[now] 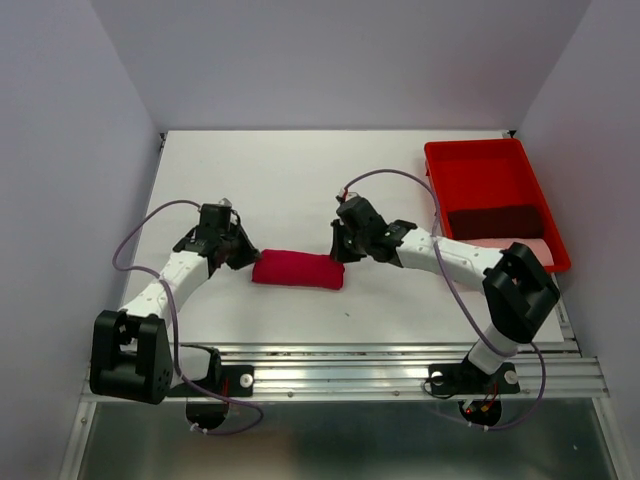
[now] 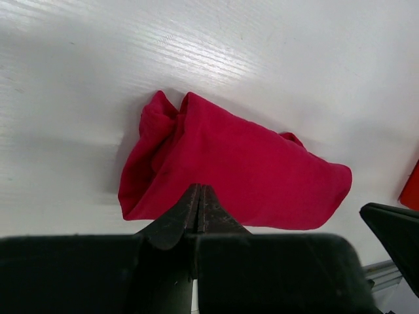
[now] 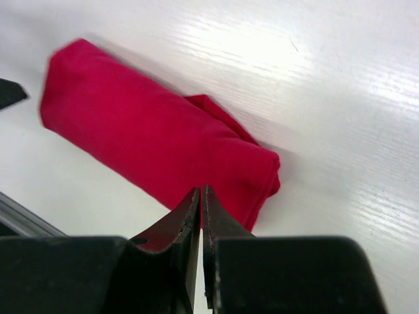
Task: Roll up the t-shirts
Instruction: Move the bin to the center of the board.
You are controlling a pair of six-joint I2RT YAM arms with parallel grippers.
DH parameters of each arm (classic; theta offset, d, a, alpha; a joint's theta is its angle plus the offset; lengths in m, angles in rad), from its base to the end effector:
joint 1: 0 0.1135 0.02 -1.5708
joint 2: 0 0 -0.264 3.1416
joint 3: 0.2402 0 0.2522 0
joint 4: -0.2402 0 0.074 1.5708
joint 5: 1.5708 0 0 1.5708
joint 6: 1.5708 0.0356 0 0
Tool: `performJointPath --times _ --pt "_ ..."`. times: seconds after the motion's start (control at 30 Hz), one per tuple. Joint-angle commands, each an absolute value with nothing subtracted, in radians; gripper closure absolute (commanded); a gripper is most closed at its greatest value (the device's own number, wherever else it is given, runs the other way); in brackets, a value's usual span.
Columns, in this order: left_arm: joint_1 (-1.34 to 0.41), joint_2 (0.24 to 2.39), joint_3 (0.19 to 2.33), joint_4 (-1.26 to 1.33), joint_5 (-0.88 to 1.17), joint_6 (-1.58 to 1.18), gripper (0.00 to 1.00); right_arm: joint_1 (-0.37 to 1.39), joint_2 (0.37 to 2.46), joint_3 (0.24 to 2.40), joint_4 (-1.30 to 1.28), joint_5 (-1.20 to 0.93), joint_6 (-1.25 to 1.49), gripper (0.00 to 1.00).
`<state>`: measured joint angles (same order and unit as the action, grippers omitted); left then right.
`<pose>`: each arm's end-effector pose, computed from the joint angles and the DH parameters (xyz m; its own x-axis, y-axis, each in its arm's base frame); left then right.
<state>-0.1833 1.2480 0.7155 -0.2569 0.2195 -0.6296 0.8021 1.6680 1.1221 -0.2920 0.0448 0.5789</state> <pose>0.2487 -0.0540 0.2140 -0.7577 -0.4440 -0.4782 -0.1453 0.8293 -0.5396 0.2510 0.2573 0.2189 -0.8140 -0.0554 -0.5782 -0.3010 0.8917 0.3382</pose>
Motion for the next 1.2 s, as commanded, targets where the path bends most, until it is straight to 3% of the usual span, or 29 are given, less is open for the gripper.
performJointPath --times 0.0,0.4,0.63,0.73,0.87,1.0,1.17 --pt "-0.196 1.215 0.739 -0.281 0.203 -0.626 1.00 0.816 1.629 1.183 -0.304 0.018 0.586 0.90" --pt "-0.195 1.348 0.640 -0.173 0.161 -0.657 1.00 0.816 1.752 1.106 -0.299 0.054 0.649 0.88" --pt "-0.195 1.295 0.718 -0.258 0.134 -0.624 1.00 0.816 1.625 1.163 -0.342 0.173 0.600 0.82" --pt "-0.195 1.253 0.781 -0.317 0.104 -0.603 1.00 0.767 1.559 1.207 -0.391 0.245 0.563 0.72" --pt "-0.193 1.206 0.850 -0.380 0.049 -0.586 1.00 0.658 1.491 1.235 -0.455 0.382 0.486 0.50" --pt "-0.193 1.158 0.883 -0.410 0.040 -0.584 1.00 0.499 1.468 1.250 -0.509 0.463 0.434 0.41" --pt "-0.192 1.144 0.890 -0.411 0.072 -0.586 0.96 0.309 1.500 1.259 -0.512 0.450 0.399 0.24"
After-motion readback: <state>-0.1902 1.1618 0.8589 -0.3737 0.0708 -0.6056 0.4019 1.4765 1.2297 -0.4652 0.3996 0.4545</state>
